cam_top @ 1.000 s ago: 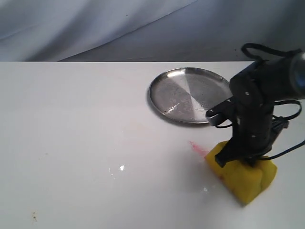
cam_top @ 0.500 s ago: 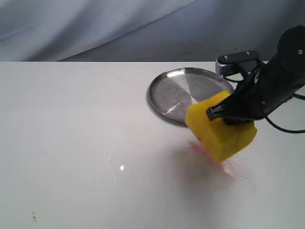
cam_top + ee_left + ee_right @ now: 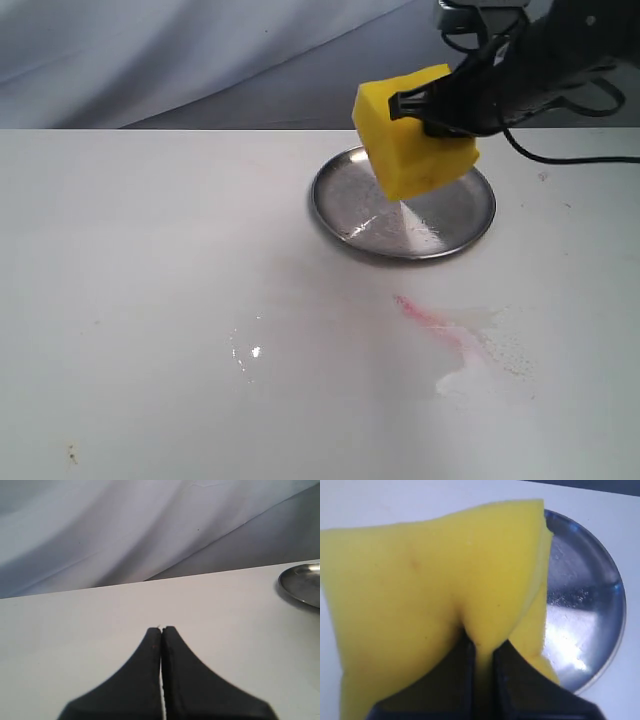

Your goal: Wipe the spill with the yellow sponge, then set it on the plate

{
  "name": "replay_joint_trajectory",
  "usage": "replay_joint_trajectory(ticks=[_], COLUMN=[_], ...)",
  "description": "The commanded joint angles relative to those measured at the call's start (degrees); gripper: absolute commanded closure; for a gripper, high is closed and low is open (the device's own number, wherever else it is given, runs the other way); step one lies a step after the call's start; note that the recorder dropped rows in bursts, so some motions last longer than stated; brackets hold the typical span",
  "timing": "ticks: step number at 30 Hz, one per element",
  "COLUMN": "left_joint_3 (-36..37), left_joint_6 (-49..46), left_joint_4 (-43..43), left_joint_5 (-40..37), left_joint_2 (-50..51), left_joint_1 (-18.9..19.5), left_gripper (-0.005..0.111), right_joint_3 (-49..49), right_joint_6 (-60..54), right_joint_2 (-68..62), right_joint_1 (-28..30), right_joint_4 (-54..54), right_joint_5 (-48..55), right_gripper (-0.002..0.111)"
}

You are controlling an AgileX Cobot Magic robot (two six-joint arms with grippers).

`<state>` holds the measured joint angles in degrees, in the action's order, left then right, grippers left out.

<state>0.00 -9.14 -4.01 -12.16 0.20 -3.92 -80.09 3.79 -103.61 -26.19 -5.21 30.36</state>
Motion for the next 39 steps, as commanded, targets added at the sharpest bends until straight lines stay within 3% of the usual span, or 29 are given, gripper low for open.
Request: replay_joint_trajectory(ticks=[1, 5, 15, 19, 23, 25, 28, 29, 31, 35, 39], left_joint_3=[0.0, 0.0, 0.0, 0.0, 0.0, 0.0, 0.0, 0.0, 0.0, 0.0, 0.0], left_joint_6=[0.0, 0.0, 0.0, 0.0, 0.0, 0.0, 0.0, 0.0, 0.0, 0.0, 0.0], left_joint_4=[0.1, 0.1, 0.1, 0.1, 0.1, 0.1, 0.1, 0.1, 0.1, 0.1, 0.1], left_joint_5=[0.4, 0.4, 0.4, 0.4, 0.4, 0.4, 0.4, 0.4, 0.4, 0.4, 0.4], left_joint_2=[-0.2, -0.2, -0.2, -0.2, -0.2, -0.2, -0.2, -0.2, -0.2, -0.2, -0.2], left_joint_1=[0.0, 0.0, 0.0, 0.0, 0.0, 0.0, 0.0, 0.0, 0.0, 0.0, 0.0], left_gripper=[0.107, 0.107, 0.107, 0.107, 0.107, 0.107, 0.107, 0.107, 0.107, 0.107, 0.107], right_joint_3=[-10.7, -18.3, -24.7, -24.7, -24.7, -24.7, -21.3, -15.9, -6.3, 17.1, 31.3], right_joint_6=[5.1, 5.7, 5.7, 5.9, 6.0, 6.0, 6.5, 7.5, 7.7, 7.9, 8.2], right_joint_2=[-8.7, -15.6, -22.9, -23.1, -21.8, -20.4, -16.9, -12.9, -7.0, 9.1, 21.4], right_joint_1=[1.4, 2.2, 2.4, 2.4, 2.4, 2.4, 2.4, 2.4, 2.4, 2.4, 2.4], right_joint_4=[-0.3, -0.9, -1.0, 0.3, 1.8, 1.9, 2.8, 3.1, 2.9, 2.7, 2.6], right_joint_5=[5.7, 11.6, 11.0, 11.2, 13.8, 15.7, 15.5, 10.2, 1.3, -14.3, -19.8], right_gripper=[0.108, 0.102, 0.046, 0.039, 0.042, 0.049, 0.075, 0.094, 0.108, 0.108, 0.108])
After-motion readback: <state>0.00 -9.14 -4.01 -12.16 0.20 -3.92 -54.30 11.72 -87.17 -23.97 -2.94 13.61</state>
